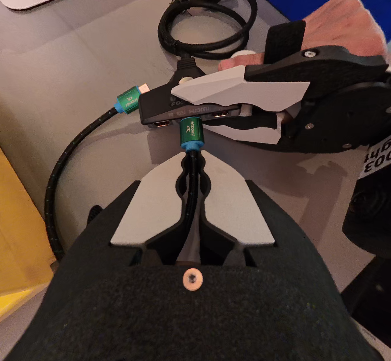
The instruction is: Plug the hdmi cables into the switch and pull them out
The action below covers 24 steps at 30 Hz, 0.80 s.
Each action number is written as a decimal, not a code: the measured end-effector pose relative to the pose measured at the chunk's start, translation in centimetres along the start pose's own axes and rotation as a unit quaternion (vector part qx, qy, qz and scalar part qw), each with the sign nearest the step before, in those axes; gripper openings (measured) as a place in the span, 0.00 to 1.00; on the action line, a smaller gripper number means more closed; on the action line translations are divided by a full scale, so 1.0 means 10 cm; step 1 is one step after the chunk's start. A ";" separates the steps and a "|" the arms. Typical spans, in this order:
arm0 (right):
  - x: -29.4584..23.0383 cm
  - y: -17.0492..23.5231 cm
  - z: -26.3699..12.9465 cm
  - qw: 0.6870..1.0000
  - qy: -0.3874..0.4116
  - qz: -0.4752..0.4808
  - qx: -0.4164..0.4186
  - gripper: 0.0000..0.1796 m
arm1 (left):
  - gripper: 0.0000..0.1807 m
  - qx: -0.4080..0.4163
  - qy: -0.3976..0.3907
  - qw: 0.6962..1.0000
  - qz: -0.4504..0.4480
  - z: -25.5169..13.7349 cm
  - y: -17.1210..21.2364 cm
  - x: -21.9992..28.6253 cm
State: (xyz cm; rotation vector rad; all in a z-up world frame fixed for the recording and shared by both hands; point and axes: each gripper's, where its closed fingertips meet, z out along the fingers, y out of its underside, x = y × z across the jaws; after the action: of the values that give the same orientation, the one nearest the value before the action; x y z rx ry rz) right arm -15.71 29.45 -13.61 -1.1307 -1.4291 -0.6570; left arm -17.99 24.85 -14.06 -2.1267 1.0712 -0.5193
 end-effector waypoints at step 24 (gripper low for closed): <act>0.09 0.29 0.03 0.996 0.044 0.063 0.049 0.12 | 0.19 0.185 0.016 0.980 -0.069 -1.40 0.88 -0.38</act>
State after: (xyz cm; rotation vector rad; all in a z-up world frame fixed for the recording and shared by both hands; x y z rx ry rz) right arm -13.09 31.05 -13.44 -1.0930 -1.2895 -0.5360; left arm -33.48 18.60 -11.13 -1.8743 0.7755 -0.7584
